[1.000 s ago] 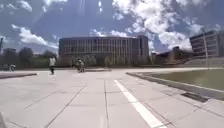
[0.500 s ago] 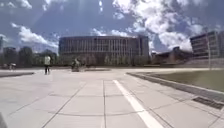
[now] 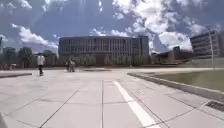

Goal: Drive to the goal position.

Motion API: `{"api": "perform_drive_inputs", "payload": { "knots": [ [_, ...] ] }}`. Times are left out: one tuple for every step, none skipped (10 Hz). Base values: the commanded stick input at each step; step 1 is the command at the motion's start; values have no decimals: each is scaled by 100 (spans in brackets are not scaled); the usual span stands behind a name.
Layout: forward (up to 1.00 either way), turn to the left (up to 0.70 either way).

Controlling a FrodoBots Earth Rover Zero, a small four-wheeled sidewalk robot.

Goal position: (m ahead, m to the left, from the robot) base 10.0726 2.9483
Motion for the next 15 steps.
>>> {"api": "perform_drive_inputs", "payload": {
  "knots": [
    [70,0],
    [70,0],
    [70,0],
    [70,0],
    [70,0],
    [70,0],
    [70,0],
    [70,0],
    [70,0],
    [70,0],
    [70,0],
    [70,0],
    [70,5],
    [70,6],
    [70,2]
  ]
}}
